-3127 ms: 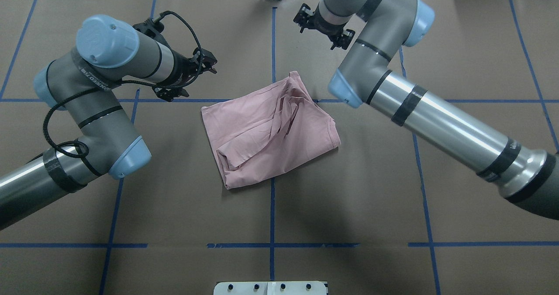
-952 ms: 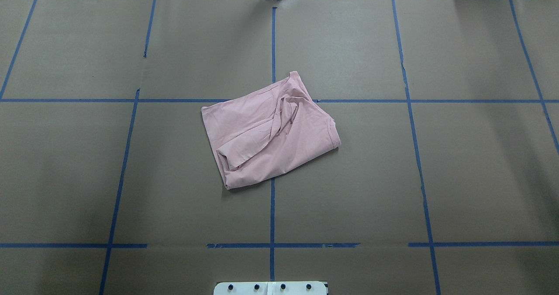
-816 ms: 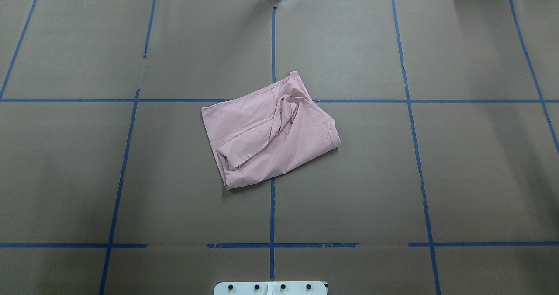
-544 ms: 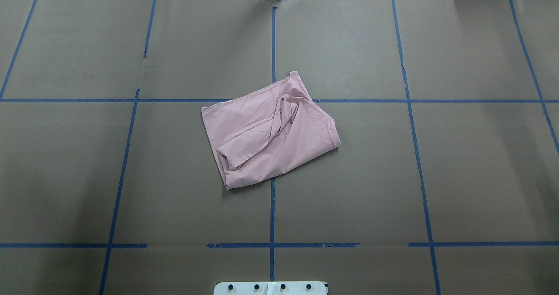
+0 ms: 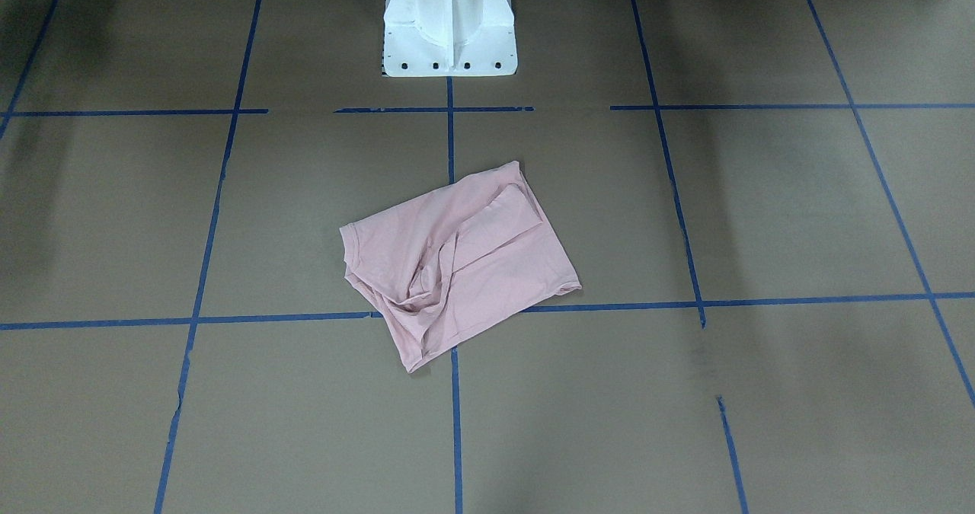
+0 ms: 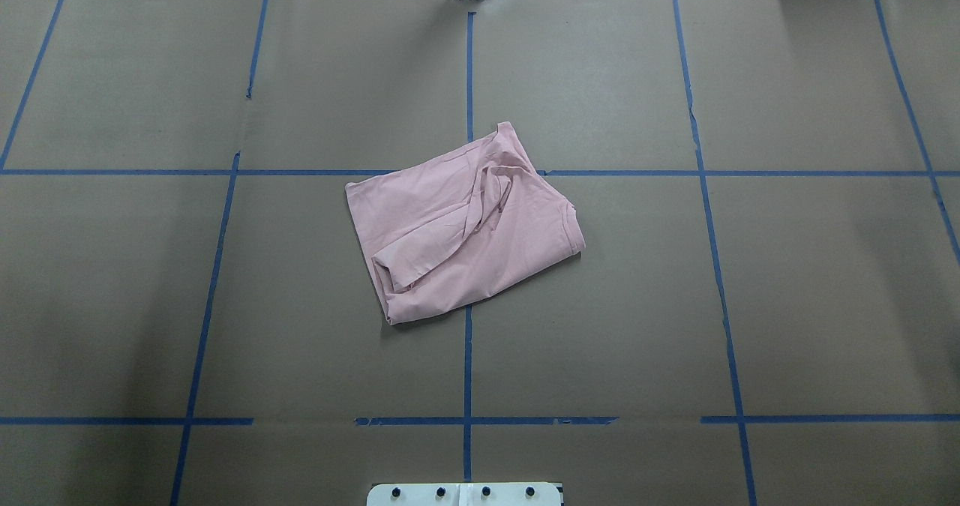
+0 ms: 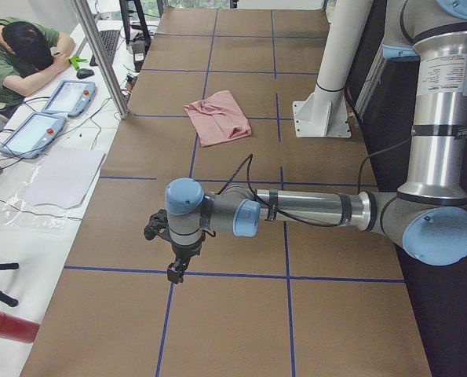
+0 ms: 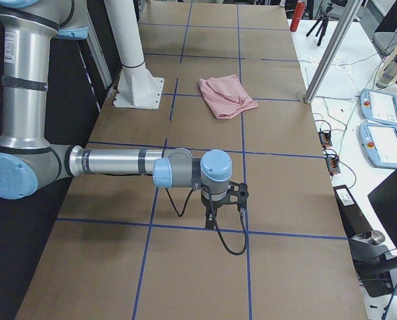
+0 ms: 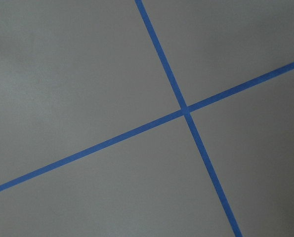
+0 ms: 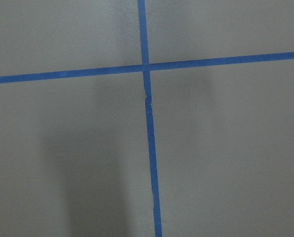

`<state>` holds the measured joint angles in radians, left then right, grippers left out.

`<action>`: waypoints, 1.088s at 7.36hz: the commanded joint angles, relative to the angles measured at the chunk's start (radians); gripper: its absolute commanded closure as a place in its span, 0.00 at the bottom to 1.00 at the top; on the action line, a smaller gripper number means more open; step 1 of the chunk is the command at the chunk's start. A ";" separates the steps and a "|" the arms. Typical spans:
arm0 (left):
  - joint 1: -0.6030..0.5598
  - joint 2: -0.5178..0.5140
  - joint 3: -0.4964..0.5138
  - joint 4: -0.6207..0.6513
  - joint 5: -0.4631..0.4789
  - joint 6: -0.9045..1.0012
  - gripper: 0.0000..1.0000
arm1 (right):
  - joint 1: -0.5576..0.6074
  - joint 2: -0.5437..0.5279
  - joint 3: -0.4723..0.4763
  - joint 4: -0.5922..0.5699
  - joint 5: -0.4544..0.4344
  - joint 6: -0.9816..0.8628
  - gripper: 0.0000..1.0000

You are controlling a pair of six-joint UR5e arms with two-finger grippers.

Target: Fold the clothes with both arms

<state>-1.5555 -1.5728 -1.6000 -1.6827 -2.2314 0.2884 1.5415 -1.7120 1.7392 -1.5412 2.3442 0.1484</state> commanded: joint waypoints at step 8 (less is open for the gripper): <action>0.000 0.011 0.005 -0.002 -0.005 -0.158 0.00 | 0.000 0.005 -0.010 0.020 0.007 -0.098 0.00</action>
<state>-1.5555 -1.5615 -1.5952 -1.6843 -2.2365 0.1313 1.5416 -1.7073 1.7281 -1.5211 2.3501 0.0494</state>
